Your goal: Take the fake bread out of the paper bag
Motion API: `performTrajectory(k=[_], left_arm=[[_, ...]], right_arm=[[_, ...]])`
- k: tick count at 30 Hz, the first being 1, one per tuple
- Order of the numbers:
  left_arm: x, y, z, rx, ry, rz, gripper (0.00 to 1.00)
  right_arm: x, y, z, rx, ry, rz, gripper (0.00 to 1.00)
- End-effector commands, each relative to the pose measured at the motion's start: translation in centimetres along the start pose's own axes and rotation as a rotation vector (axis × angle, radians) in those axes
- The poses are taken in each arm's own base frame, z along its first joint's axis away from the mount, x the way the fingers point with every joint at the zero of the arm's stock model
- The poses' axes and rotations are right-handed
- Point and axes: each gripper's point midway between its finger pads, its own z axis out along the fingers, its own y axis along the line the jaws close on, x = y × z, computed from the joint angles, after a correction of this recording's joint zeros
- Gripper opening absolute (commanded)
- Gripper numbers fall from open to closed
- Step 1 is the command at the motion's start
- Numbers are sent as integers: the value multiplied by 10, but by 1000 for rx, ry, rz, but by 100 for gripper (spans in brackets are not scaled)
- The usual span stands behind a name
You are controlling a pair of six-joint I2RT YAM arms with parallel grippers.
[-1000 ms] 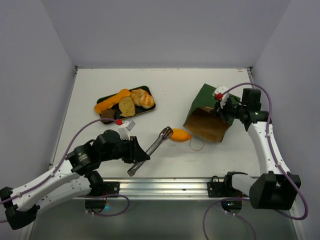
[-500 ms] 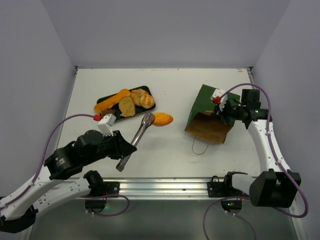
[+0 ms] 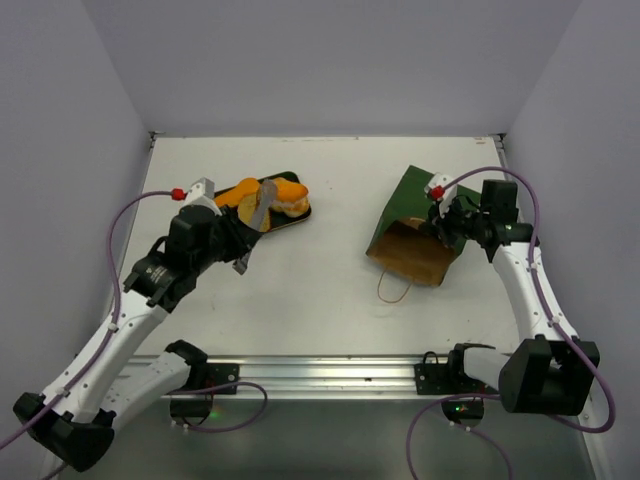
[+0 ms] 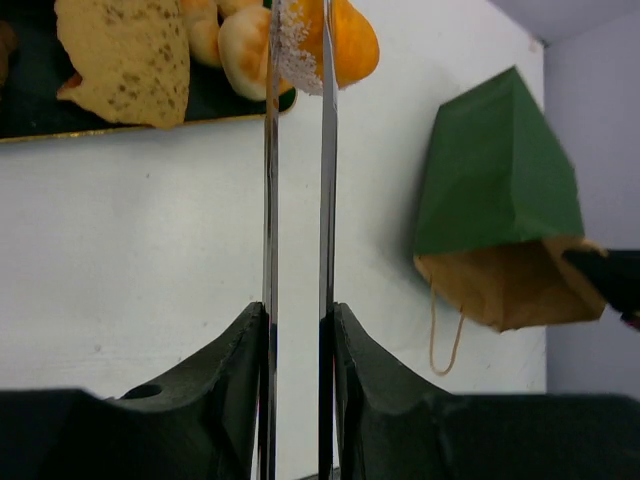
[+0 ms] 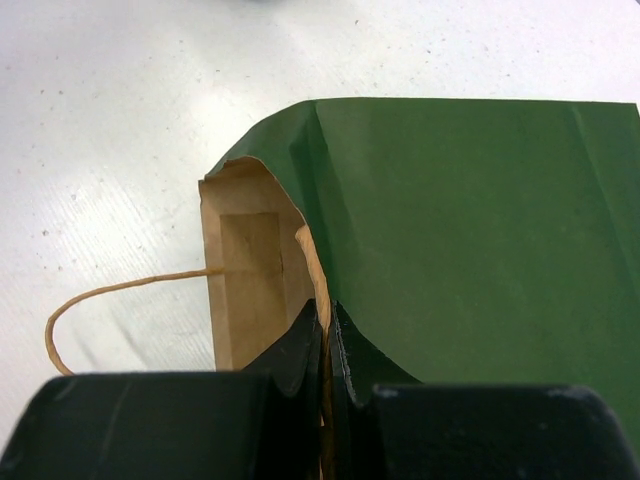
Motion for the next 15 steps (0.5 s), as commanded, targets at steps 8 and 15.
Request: performTrajectory(k=[8, 15], left_arm=[[-50, 17, 13, 86, -208, -291, 0], [-58, 51, -9, -17, -354, -448, 0]], right_arm=[[-13, -3, -2, 30, -59, 14, 0], [-14, -2, -1, 22, -67, 18, 0]])
